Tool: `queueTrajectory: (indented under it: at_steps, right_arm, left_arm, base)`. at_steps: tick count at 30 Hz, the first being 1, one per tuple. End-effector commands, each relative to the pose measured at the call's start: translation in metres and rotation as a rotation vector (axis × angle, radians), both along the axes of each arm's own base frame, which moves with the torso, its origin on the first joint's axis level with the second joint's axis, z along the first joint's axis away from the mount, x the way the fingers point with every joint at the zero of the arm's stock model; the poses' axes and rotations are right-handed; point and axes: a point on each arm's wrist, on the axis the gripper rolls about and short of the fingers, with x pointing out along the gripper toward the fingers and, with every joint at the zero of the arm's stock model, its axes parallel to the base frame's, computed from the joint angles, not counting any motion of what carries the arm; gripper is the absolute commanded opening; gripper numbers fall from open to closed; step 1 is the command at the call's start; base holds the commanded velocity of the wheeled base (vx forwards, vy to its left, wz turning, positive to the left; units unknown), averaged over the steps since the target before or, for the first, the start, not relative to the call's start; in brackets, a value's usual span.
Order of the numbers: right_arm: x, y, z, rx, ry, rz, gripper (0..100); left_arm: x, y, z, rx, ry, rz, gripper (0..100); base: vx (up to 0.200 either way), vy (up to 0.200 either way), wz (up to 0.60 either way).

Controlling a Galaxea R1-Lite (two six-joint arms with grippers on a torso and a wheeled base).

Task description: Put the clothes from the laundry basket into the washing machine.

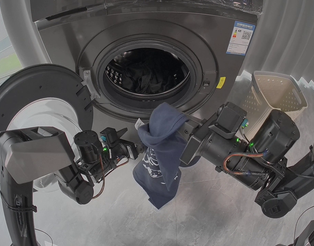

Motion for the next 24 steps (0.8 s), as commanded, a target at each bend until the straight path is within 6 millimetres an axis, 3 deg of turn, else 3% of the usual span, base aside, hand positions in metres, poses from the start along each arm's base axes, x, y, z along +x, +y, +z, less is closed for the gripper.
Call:
queueTrajectory:
  at_steps: [1, 11, 19, 20, 24]
  right_arm:
    - [0.000, 0.001, -0.001, -0.001, 0.002, 0.003, 0]
    - [0.000, 0.001, -0.001, 0.000, 0.004, -0.005, 0]
    - [-0.001, 0.000, -0.002, -0.003, 0.008, -0.006, 0]
    - [-0.002, -0.001, -0.003, -0.006, 0.011, -0.006, 0]
    - [-0.002, -0.001, -0.003, -0.007, 0.012, -0.006, 0]
  left_arm:
    - [-0.001, -0.008, -0.008, 0.010, 0.013, -0.024, 100]
    - [-0.003, -0.014, -0.020, 0.041, 0.030, -0.048, 100]
    - [0.019, -0.019, -0.022, 0.017, -0.021, -0.027, 100]
    - [0.020, -0.020, -0.022, 0.016, -0.024, -0.029, 0]
    - [0.020, -0.022, -0.022, 0.015, -0.026, -0.036, 0]
  base:
    - [0.000, 0.000, 0.00]
    - [0.000, 0.000, 0.00]
    - [0.000, 0.000, 0.00]
    - [0.000, 0.000, 0.00]
    - [0.000, 0.000, 0.00]
